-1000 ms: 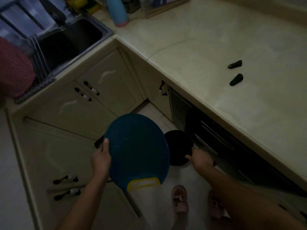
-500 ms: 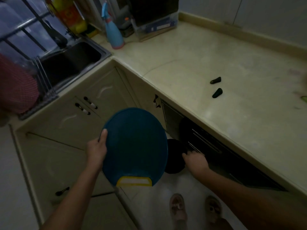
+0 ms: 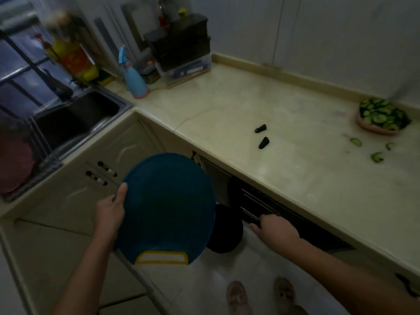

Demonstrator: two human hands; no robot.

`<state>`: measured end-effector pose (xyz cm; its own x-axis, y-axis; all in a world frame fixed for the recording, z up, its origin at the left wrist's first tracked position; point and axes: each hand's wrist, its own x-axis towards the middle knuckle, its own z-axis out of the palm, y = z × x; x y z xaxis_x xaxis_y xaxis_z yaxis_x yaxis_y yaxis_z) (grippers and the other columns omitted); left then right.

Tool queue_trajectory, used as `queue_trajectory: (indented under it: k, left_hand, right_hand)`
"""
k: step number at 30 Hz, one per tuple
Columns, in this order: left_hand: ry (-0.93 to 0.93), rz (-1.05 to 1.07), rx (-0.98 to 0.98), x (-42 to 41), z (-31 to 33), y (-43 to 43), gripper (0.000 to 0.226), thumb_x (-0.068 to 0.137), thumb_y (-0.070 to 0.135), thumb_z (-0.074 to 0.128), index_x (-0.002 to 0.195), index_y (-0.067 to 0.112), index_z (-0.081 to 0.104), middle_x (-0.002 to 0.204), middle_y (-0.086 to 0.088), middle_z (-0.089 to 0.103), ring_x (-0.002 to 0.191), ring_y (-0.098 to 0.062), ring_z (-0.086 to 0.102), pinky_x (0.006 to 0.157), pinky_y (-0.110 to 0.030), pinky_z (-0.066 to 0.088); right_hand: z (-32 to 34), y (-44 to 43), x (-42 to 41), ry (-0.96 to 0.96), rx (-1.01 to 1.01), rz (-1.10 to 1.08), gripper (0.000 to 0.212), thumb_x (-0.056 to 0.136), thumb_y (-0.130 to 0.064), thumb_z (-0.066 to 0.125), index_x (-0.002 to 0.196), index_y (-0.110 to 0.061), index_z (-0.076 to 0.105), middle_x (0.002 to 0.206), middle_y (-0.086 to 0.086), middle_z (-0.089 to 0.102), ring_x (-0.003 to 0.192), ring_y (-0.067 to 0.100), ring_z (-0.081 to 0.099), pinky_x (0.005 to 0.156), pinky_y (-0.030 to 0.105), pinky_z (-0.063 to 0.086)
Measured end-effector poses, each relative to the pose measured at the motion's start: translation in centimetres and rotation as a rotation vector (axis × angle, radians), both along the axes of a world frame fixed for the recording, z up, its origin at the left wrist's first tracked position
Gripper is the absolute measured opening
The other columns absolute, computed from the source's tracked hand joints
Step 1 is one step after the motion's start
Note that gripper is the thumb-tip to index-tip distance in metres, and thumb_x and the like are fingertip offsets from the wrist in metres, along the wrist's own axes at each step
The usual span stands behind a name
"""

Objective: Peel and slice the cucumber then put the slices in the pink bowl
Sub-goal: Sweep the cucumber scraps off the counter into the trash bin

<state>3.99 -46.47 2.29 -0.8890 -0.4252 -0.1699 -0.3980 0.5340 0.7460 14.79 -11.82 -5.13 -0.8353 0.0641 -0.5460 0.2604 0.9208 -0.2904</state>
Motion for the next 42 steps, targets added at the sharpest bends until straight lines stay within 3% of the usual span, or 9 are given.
queue_trajectory:
  k: [4,7,11,18,22,26,31,37,42]
  left_hand:
    - [0.019,-0.041,0.126,-1.5,3.3,0.0,0.055,0.091,0.049,0.049,0.094,-0.005,0.062,0.095,-0.017,0.059,0.090,-0.028,0.056,0.075,-0.036,0.040]
    - [-0.002,-0.029,0.277,-3.2,4.9,1.6,0.052,0.087,0.054,0.052,0.097,0.004,0.062,0.104,-0.016,0.062,0.095,-0.030,0.059,0.082,-0.040,0.046]
    - [-0.016,0.014,0.502,-5.2,5.3,5.9,0.059,0.089,0.054,0.050,0.118,0.003,0.056,0.114,-0.014,0.059,0.099,-0.029,0.058,0.081,-0.038,0.046]
    - [-0.127,0.181,0.826,-6.8,3.4,13.3,0.069,0.088,0.060,0.045,0.129,0.006,0.047,0.132,-0.012,0.054,0.111,-0.033,0.056,0.083,-0.044,0.051]
    - [-0.083,0.198,0.811,-9.0,3.6,17.7,0.061,0.096,0.051,0.035,0.134,0.004,0.043,0.133,-0.011,0.052,0.114,-0.028,0.055,0.085,-0.034,0.050]
    - [-0.071,0.154,0.859,-11.9,4.5,22.3,0.057,0.097,0.048,0.038,0.133,0.005,0.044,0.129,-0.010,0.054,0.107,-0.025,0.057,0.081,-0.030,0.050]
    - [-0.106,0.063,0.844,-15.9,4.3,28.9,0.056,0.090,0.048,0.055,0.119,0.001,0.054,0.108,-0.009,0.061,0.086,-0.025,0.060,0.078,-0.036,0.054]
    - [-0.178,-0.083,0.659,-21.3,3.2,37.5,0.051,0.089,0.036,0.059,0.118,-0.005,0.052,0.115,-0.017,0.061,0.099,-0.033,0.061,0.079,-0.037,0.052]
    - [-0.216,-0.228,0.558,-24.6,1.2,43.7,0.047,0.090,0.034,0.057,0.115,-0.005,0.052,0.113,-0.017,0.060,0.101,-0.032,0.059,0.075,-0.036,0.050]
  right_hand:
    - [3.8,3.1,2.7,0.085,-0.123,-0.150,0.047,0.093,-0.055,0.041,0.077,-0.013,0.055,0.067,0.003,0.051,0.056,0.015,0.047,0.051,0.027,0.033]
    - [6.1,5.5,3.9,0.187,-0.176,-0.251,0.048,0.090,-0.057,0.041,0.070,-0.016,0.054,0.059,0.002,0.047,0.052,0.014,0.044,0.052,0.028,0.029]
    - [8.0,7.8,4.7,0.310,-0.186,-0.430,0.048,0.092,-0.052,0.042,0.063,-0.015,0.051,0.056,0.001,0.047,0.052,0.013,0.045,0.051,0.029,0.028]
    - [8.8,10.5,6.8,0.431,-0.296,-0.736,0.040,0.092,-0.045,0.048,0.079,-0.009,0.061,0.066,0.011,0.062,0.053,0.018,0.053,0.051,0.027,0.037]
    - [9.0,12.3,7.3,0.457,-0.293,-0.831,0.040,0.092,-0.044,0.048,0.077,-0.009,0.061,0.061,0.008,0.059,0.051,0.017,0.051,0.051,0.026,0.037]
    - [9.0,15.0,6.9,0.453,-0.282,-0.935,0.047,0.095,-0.047,0.039,0.073,-0.014,0.065,0.060,0.005,0.060,0.051,0.017,0.053,0.052,0.026,0.036]
    - [8.8,19.3,5.0,0.490,-0.027,-0.817,0.036,0.094,-0.045,0.043,0.078,-0.017,0.059,0.063,0.000,0.060,0.058,0.015,0.057,0.054,0.030,0.041]
    - [6.4,25.7,3.9,0.504,0.209,-0.821,0.020,0.090,-0.041,0.055,0.086,-0.022,0.051,0.064,-0.009,0.053,0.053,0.005,0.048,0.044,0.024,0.031]
    - [3.4,29.0,5.3,0.503,0.202,-1.057,0.018,0.093,-0.024,0.053,0.104,-0.011,0.059,0.084,0.005,0.060,0.064,0.016,0.047,0.050,0.025,0.031]
